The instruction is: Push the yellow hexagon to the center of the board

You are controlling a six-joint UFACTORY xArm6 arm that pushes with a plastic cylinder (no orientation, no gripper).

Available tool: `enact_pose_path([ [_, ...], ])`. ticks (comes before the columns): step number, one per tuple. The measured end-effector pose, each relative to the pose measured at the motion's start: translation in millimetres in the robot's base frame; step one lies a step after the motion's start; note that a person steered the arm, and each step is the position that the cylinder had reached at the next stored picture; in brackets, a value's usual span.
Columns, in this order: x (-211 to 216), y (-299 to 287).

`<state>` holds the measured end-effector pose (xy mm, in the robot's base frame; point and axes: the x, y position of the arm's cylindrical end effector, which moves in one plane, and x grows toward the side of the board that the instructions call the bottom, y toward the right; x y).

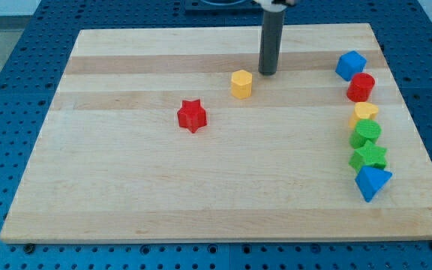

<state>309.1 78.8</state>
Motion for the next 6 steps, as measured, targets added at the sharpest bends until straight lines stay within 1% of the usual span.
enact_pose_path([
  [1,9.5,-7.4],
  [3,97.4,-67.8],
  [4,104.4,-72.0],
  [5,98.5,-64.4],
  [6,31.2,3.9],
])
